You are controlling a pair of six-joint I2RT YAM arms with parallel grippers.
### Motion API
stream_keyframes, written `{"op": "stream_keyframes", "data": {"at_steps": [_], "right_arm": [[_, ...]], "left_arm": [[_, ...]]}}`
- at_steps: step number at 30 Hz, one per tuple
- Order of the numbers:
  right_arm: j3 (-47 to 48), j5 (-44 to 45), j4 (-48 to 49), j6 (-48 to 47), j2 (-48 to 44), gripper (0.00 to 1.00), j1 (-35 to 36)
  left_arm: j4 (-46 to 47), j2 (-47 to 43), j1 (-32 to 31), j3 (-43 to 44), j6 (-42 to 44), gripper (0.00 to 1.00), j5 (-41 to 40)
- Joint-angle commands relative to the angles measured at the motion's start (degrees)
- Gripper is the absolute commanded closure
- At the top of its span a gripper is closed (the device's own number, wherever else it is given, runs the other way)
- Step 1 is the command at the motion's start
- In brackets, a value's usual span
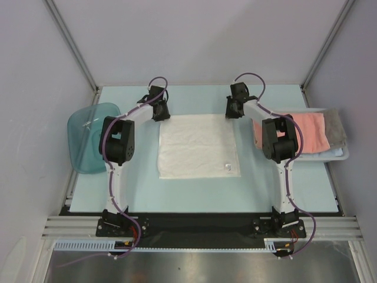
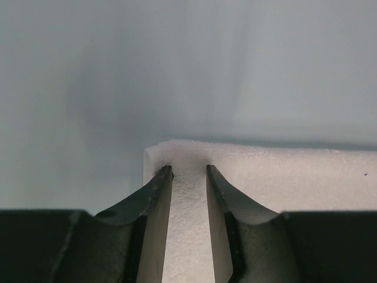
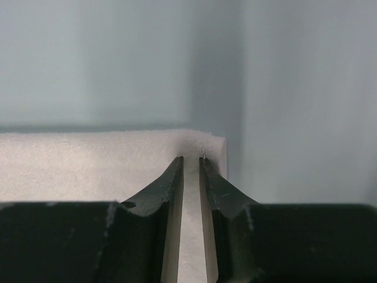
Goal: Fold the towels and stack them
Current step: Fold the towel
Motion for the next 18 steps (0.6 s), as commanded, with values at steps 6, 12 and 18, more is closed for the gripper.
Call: {"op": "stream_keyframes", "data": {"at_steps": [6, 12, 18], "right_arm": [[1.5, -1.5, 0.8, 0.6, 0.1, 0.78, -1.0], [1.4, -2.0, 0.9, 0.6, -0.3, 0.78, -1.1], [1.2, -3.3, 1.2, 0.7, -1.2, 0.78, -1.6]], "left_arm": [[0.3, -2.5, 2.6, 0.2, -0.4, 0.63, -3.4], [2.0, -4.4, 2.7, -1.3, -0.7, 0.63, -2.4], [9.5, -9.3, 2.9, -7.0, -1.0, 0.59, 1.2]]}}
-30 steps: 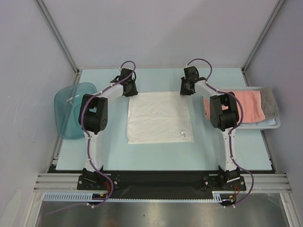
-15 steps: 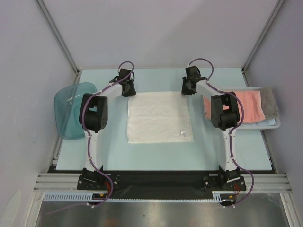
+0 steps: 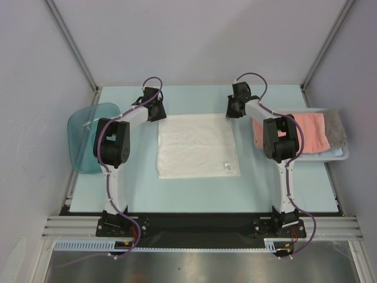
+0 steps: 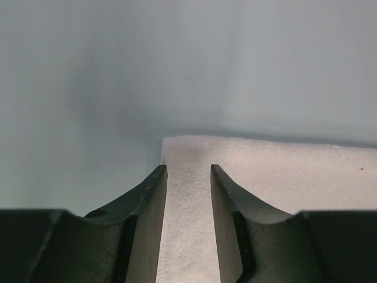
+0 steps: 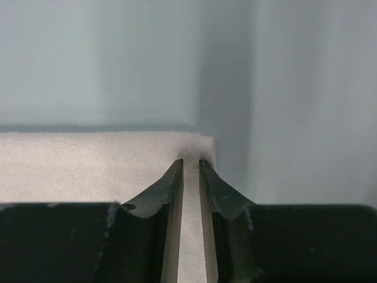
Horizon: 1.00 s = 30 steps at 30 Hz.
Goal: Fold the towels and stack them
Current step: Fold the towel
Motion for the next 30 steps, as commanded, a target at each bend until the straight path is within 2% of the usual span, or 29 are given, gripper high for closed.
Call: {"op": "stream_keyframes", "data": {"at_steps": [1, 4, 12, 22, 24, 30], "right_arm": [[1.0, -1.2, 1.4, 0.2, -1.5, 0.78, -0.6], [0.9, -2.0, 2.0, 0.2, -2.4, 0.78, -0.7], [0.6, -0.2, 1.9, 0.1, -5.4, 0.75, -0.7], [-1.9, 6.9, 1.8, -1.7, -7.6, 0.68, -0.9], [-2.1, 6.6, 1.8, -2.0, -7.2, 0.64, -1.1], [-1.6, 2.4, 3.3, -1.9, -4.8, 0.61, -1.1]], "left_arm": [[7.0, -7.1, 1.0, -2.8, -0.6, 0.58, 1.6], [11.2, -8.9, 1.3, -5.7, -1.0, 0.57, 3.2], [3.9, -5.2, 1.4, -2.1, -0.2, 0.58, -1.2], [1.2, -1.7, 1.4, -0.1, 1.5, 0.54, 2.2], [0.5, -1.0, 1.4, 0.3, 1.5, 0.54, 2.6], [-1.7, 0.2, 1.4, 1.3, 1.6, 0.54, 0.4]]}}
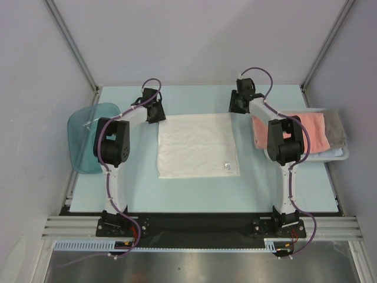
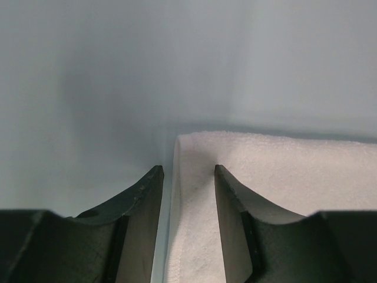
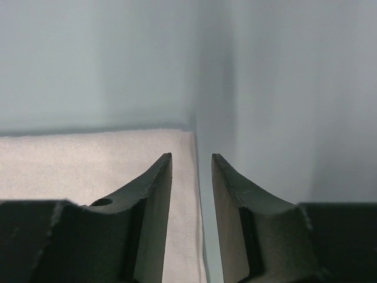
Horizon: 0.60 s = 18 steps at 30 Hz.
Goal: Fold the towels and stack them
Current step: Fold the towel
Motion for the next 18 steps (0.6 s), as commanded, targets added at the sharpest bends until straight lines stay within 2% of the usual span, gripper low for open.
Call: {"op": "stream_keyframes", "data": {"at_steps": [1, 18], "right_arm": [[0.6, -1.5, 2.1, -0.7, 0.3, 0.61, -0.3], [1.6, -2.2, 2.2, -1.3, 4.0, 0.61, 0.3]], "left_arm": [[-2.0, 0.1, 0.5, 2.7, 0.9, 0.53, -1.7], [-3.8, 3.4, 0.5, 5.2, -0.7, 0.54, -1.1]]}}
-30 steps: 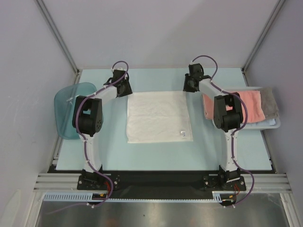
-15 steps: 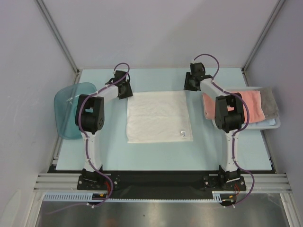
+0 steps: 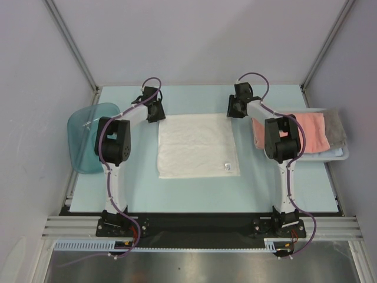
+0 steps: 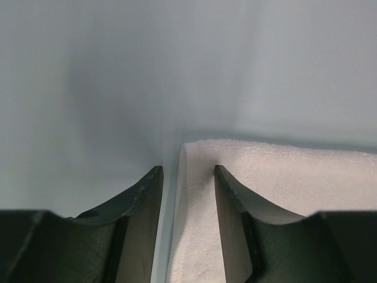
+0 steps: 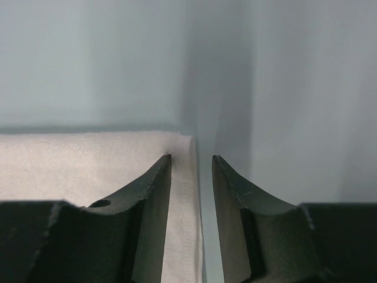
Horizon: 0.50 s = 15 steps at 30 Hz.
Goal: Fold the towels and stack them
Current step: Fold the towel
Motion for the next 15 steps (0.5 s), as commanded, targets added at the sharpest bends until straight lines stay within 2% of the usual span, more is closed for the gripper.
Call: {"op": "stream_keyframes", "data": {"at_steps": [1, 15], "right_arm": [[1.5, 0.4, 1.3, -1.2, 0.6, 0.61, 0.3], [2.9, 2.4, 1.4, -1.9, 3.5, 0.62, 2.5]], "left_arm": [[-0.6, 1.9, 0.5, 2.2, -0.7, 0.54, 0.3], [-1.7, 3.7, -0.2, 3.3, -1.7, 0.61, 0.2]]}}
